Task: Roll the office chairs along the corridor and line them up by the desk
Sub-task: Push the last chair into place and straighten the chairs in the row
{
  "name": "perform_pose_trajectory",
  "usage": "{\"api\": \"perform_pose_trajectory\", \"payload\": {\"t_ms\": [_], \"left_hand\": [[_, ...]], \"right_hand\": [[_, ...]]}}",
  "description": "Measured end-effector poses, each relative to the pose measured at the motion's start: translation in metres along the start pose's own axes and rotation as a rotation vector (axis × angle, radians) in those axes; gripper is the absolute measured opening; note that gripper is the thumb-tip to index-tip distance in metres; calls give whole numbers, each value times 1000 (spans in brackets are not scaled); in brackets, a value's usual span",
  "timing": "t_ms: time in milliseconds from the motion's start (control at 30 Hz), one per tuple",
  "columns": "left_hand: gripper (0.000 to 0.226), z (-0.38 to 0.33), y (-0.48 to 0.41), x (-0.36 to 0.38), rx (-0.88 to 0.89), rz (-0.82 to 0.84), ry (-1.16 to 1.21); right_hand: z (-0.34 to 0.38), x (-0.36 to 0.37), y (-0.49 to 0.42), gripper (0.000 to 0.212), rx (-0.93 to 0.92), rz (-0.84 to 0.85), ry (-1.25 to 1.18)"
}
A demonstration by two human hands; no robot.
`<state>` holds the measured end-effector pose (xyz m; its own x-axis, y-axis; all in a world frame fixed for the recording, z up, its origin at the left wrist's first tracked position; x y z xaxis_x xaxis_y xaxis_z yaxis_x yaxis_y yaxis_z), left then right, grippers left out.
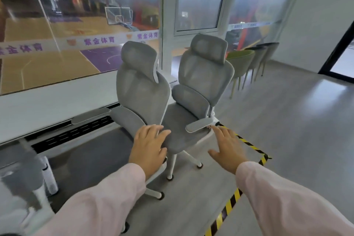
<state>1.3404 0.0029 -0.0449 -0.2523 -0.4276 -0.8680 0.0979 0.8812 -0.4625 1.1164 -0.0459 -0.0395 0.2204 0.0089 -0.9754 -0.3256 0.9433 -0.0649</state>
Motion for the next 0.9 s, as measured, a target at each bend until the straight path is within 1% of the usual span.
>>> {"api": "perform_pose_trajectory", "payload": {"t_ms": [133, 267, 367, 533, 600, 700, 900], "left_hand": [[52, 7, -51, 31, -22, 55, -37], [57, 30, -117, 61, -64, 67, -92], [59, 48, -171, 79, -131, 133, -119], [64, 72, -247, 110, -199, 247, -91], [66, 79, -264, 120, -245, 286, -55], [68, 84, -279, 130, -327, 328, -31], [72, 85, -288, 139, -537, 306, 58]], "right_hand": [[-25, 8, -52, 72, -27, 14, -18], [-40, 14, -122, 75, -81, 48, -40], [-47, 7, -180, 77, -91, 54, -56], [-53, -11, -268, 75, -173, 25, -28], [-55, -12, -296, 75, -196, 16, -33], [-53, -6, -331, 75, -253, 57, -44], [-39, 10, -397, 73, -426, 123, -62]]}}
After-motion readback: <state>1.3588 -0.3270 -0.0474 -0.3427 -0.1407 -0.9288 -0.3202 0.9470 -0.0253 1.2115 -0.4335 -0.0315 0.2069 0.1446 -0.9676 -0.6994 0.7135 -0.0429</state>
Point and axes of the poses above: each hand's wrist, its own y-axis away from the middle knuckle, its own x-axis out of the palm, z = x × y, the point moved 5 cm from there along -y, towards the middle knuckle, and after that the axes turned 3 degrees about z, right-handed, at the moved point
